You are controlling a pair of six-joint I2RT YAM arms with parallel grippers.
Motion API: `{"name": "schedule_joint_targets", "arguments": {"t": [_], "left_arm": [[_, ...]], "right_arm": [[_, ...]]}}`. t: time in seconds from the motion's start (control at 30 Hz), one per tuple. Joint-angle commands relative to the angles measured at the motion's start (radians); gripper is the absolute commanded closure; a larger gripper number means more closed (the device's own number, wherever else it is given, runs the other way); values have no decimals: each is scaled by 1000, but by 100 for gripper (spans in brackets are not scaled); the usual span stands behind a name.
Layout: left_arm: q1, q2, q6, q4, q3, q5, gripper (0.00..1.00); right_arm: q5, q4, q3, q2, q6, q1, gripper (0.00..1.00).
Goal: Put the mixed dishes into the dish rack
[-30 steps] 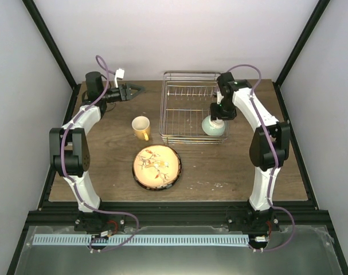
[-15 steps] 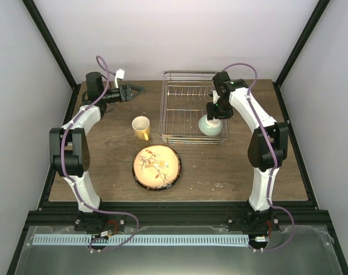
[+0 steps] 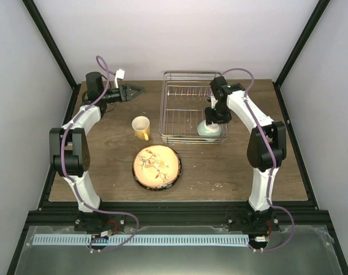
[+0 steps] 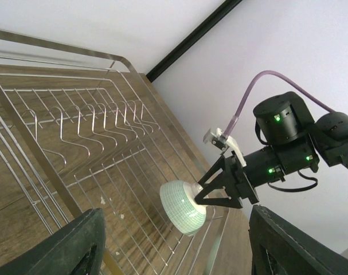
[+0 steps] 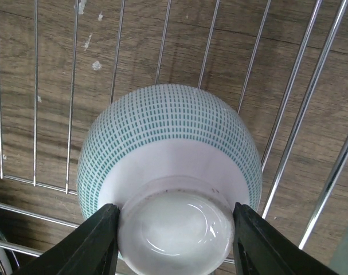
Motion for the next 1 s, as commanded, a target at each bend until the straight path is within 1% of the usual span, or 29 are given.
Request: {"name": "schedule_joint_targets", "arguments": {"t": [0.0, 0.23, 0.37, 0.5, 0.57, 0.73, 0.83, 0.97], "left_arm": [[-2, -2, 6, 18, 14, 8, 30], [-1, -3, 8, 18, 11, 5, 30], [-2, -3, 6, 18, 10, 5, 30], [-2, -3, 10, 14, 12, 4, 30], [-1, 0, 10, 14, 12, 4, 30], [-1, 2, 12, 11, 11, 5, 30], [-2, 2, 17, 5, 12, 6, 30], [-3, 0, 44, -25, 10, 7, 30]], "right_arm": [[7, 45, -14, -6, 6, 7, 94], [71, 100, -87, -4, 12, 7, 93], [75, 115, -88, 6, 15, 7, 93], [77, 110, -80, 15, 12, 7, 89], [76, 105, -73, 23, 9, 7, 84], [44, 88, -51, 38, 5, 8, 66], [53, 71, -47, 37, 0, 9, 56], [67, 56, -34, 21, -7, 8, 45]]}}
